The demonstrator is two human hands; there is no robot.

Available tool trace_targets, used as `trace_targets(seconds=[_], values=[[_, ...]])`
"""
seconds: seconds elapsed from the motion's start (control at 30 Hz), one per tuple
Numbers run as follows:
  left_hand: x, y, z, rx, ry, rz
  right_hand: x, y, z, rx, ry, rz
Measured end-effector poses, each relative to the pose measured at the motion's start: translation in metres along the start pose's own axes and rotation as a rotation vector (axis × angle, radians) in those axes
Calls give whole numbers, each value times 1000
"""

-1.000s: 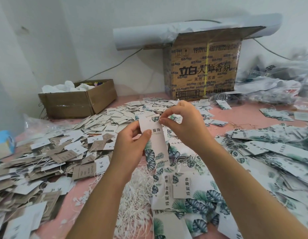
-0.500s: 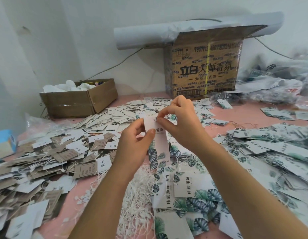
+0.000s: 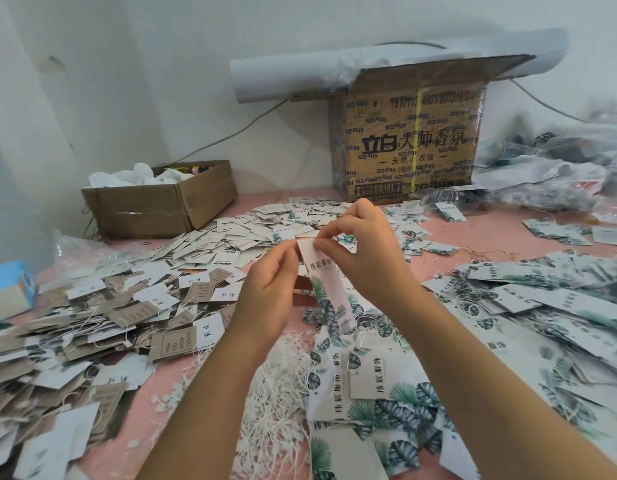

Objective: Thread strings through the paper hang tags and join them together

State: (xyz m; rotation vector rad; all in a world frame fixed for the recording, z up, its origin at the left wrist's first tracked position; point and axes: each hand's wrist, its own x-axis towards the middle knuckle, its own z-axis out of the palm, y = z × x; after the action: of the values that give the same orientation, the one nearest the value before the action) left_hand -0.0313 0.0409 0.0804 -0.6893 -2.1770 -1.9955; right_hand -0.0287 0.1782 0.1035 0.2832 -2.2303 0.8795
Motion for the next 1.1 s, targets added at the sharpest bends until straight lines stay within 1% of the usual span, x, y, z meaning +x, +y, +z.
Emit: trace_targets(seconds=[0.07, 0.17, 0.23, 0.33, 0.5, 0.63, 0.7, 0.83, 0.9, 1.0, 1.03, 1.1], values=[[1, 1, 0, -7, 7, 6, 0, 0, 0, 18, 8, 7], [1, 2, -1, -58, 77, 26, -1, -3, 3, 56, -16, -15], [1, 2, -3, -117, 116, 14, -3, -5, 4, 76, -45, -32], [2, 1, -6, -158, 128, -14, -3, -5, 4, 96, -63, -40], [2, 0, -5, -133, 129, -34, -3, -5, 5, 116, -69, -38], [3, 1, -6, -96, 133, -60, -3, -4, 5, 169, -128, -51], [3, 1, -6, -93, 151, -69, -3, -1, 4, 219, -156, -21], [6, -2, -10, -104, 235, -69, -1, 12, -1, 312, -216, 114], [6, -1, -13, -232, 276, -99, 0, 18, -6, 285, -250, 186], [8, 2, -19, -546, 335, -141, 1, 27, -15, 280, -266, 289], [9, 3, -21, -603, 362, -146, 1, 28, -17, 280, -268, 314], [11, 2, -25, -618, 412, -155, 2, 31, -19, 302, -247, 334]])
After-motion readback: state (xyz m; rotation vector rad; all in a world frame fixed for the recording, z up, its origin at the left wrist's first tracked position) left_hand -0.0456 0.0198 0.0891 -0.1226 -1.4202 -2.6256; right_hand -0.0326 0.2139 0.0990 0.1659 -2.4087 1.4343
